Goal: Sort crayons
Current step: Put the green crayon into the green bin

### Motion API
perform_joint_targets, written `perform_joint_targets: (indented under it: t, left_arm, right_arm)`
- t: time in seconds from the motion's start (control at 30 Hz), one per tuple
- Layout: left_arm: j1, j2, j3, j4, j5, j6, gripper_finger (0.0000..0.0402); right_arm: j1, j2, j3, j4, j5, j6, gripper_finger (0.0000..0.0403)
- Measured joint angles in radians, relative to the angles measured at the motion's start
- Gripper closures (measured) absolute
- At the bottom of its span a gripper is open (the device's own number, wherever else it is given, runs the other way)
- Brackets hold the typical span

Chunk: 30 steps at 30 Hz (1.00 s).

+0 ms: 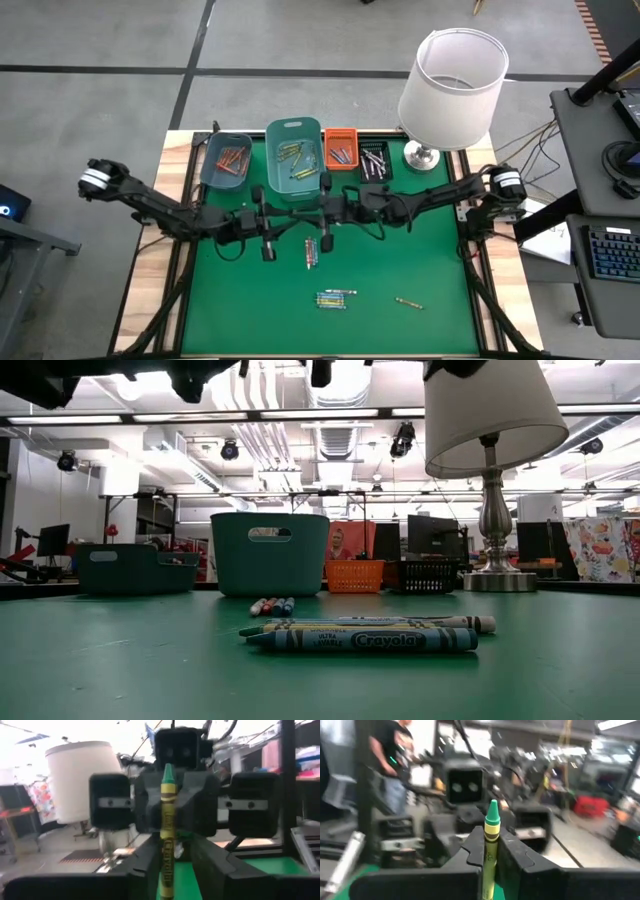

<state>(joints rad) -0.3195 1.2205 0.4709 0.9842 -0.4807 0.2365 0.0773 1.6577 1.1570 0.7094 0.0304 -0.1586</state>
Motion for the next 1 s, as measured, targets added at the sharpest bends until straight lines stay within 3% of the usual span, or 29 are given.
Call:
perform_joint_targets:
  t: [0.23,0.33,0.63,1.0]
  left_arm:
    - [-0.001,-0.173,0.0,-0.309,-0.2,-0.092,0.0262]
    - [-0.001,-0.259,0.0,-0.449,-0.271,-0.132,0.025]
    - [0.0,-0.47,0.0,-0.791,-0.476,-0.34,0.0244]
    - [0.0,-0.518,0.0,-0.844,-0.482,-0.377,0.0244]
  right_arm:
    - [-0.043,0.001,0.185,-0.434,0.223,-0.068,0.0386]
    - [-0.086,0.006,0.223,-0.544,0.259,-0.068,0.0386]
    - [-0.235,0.008,0.157,-0.605,0.257,0.056,0.0387]
    - [-0.361,0.009,0.12,-0.507,0.056,0.14,0.0387]
